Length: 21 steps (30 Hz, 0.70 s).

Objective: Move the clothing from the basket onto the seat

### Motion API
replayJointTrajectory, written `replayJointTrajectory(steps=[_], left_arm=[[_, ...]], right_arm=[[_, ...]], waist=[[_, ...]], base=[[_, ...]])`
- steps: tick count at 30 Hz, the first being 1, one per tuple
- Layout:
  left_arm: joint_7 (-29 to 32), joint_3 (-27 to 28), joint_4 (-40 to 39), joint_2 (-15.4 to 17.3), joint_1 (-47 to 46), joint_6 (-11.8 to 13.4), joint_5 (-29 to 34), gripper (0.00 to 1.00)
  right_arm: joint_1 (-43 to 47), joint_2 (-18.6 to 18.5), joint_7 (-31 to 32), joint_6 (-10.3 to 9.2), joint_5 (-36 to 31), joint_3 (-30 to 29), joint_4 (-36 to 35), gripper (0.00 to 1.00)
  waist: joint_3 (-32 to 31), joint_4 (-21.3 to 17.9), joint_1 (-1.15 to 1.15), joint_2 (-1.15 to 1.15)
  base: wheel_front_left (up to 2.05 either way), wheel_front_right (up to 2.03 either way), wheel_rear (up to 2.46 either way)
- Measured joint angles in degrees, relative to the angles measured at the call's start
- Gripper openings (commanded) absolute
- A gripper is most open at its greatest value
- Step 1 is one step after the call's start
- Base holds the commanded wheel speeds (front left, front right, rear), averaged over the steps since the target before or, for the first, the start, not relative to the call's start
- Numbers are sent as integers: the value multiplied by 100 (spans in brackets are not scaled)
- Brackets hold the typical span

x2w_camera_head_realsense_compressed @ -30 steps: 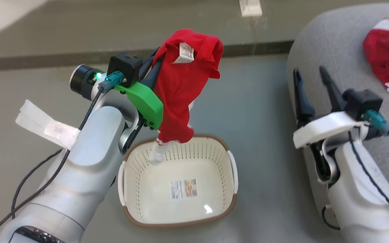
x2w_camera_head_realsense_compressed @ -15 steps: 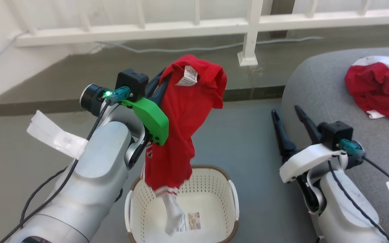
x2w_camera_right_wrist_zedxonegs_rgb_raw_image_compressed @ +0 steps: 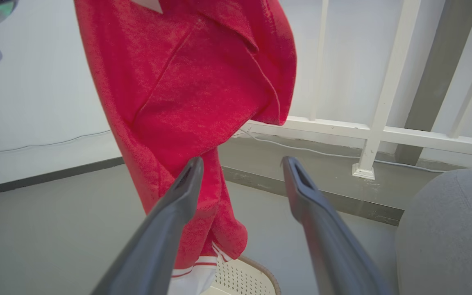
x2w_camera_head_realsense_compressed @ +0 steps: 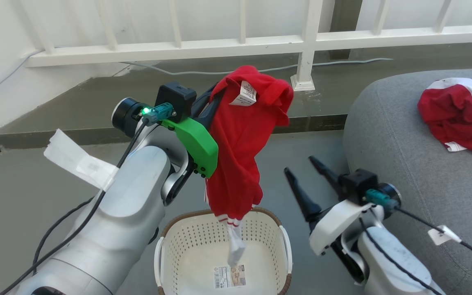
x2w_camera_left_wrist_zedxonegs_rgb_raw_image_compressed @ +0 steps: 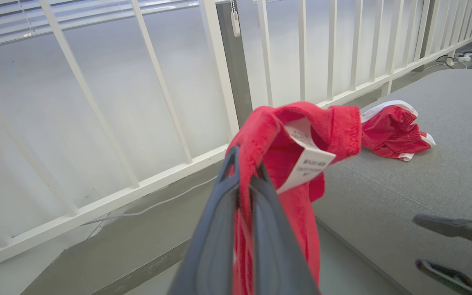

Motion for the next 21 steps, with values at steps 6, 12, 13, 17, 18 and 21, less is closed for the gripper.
replayJointTrajectory(steps=[6, 12, 13, 17, 18, 21], left_arm=[[62, -132, -208, -1, -9, 4, -77, 0], [181, -376, -491, -2, -12, 4, -287, 0], [188, -407, -534, -2, -13, 4, -294, 0], [258, -584, -702, -2, -19, 5, -344, 0], [265, -615, -739, -2, -24, 9, -346, 0], [308, -743, -873, -1, -44, 70, -381, 0]], right_arm=[[-7, 1, 66, 44, -40, 600, 160, 100], [-155, -3, 100, 93, -19, 1076, 263, 100], [-206, -2, 99, 93, 7, 1158, 266, 100], [-363, -2, 99, 94, 100, 1512, 336, 100], [-383, -2, 99, 94, 133, 1595, 358, 100], [-426, -2, 99, 94, 183, 1817, 477, 100]], waist=[[16, 62, 0, 0], [51, 192, 0, 0], [55, 214, 0, 0], [62, 302, 0, 0], [62, 321, 0, 0], [56, 372, 0, 0]], base=[[0, 0, 0], [0, 0, 0], [0, 0, 0], [0, 0, 0], [0, 0, 0], [0, 0, 0]])
